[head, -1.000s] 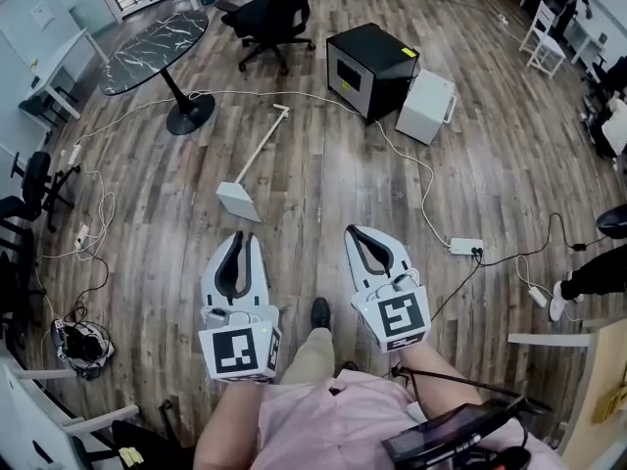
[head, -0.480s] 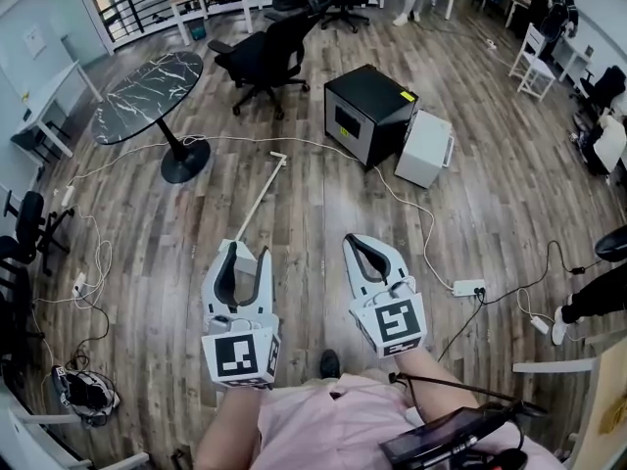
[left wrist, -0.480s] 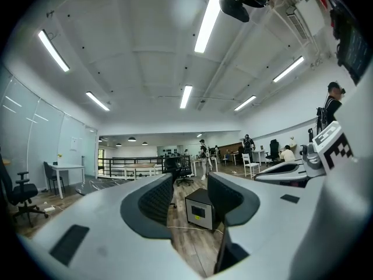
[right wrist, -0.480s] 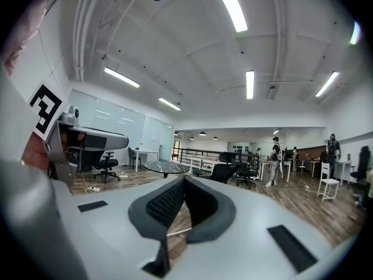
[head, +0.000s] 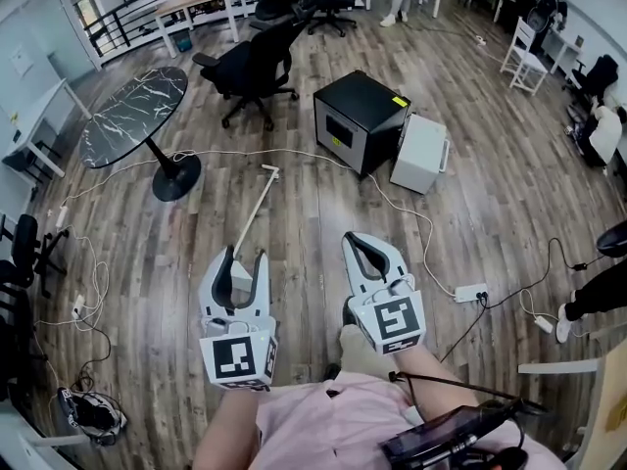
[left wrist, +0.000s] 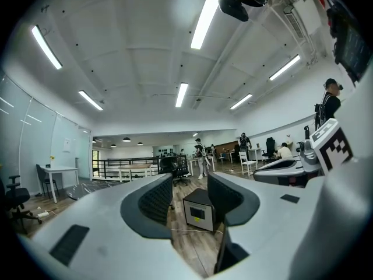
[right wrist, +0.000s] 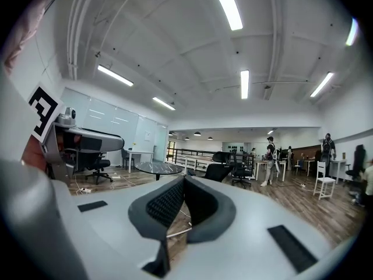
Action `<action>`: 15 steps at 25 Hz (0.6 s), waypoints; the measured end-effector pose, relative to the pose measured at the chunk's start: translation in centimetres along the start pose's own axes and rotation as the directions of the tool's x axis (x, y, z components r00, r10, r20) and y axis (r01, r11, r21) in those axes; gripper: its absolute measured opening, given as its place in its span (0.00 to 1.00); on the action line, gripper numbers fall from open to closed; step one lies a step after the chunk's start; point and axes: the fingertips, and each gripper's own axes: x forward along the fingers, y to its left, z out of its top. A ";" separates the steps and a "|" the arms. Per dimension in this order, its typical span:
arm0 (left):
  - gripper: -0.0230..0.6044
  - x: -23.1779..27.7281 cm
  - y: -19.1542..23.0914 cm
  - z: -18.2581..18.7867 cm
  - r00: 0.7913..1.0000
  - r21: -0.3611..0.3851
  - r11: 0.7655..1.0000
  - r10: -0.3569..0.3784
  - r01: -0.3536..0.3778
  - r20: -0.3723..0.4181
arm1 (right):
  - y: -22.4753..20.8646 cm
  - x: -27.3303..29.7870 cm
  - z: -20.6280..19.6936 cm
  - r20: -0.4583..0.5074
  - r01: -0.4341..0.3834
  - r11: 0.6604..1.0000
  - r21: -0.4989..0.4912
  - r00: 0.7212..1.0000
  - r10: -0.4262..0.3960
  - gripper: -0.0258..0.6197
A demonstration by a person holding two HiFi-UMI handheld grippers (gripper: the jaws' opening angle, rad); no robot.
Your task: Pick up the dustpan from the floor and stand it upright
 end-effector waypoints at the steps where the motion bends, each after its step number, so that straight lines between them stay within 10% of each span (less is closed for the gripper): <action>1: 0.34 0.7 0.0 -0.4 1.000 0.003 1.000 -0.003 0.003 -0.010 | -0.3 0.6 -0.4 -0.004 -0.001 1.000 0.007 1.000 0.001 0.04; 15: 0.34 19.1 -0.3 -4.1 0.989 0.059 0.998 -0.025 0.034 -0.143 | -12.7 15.3 -4.3 -0.035 -0.017 0.994 0.109 0.999 0.020 0.04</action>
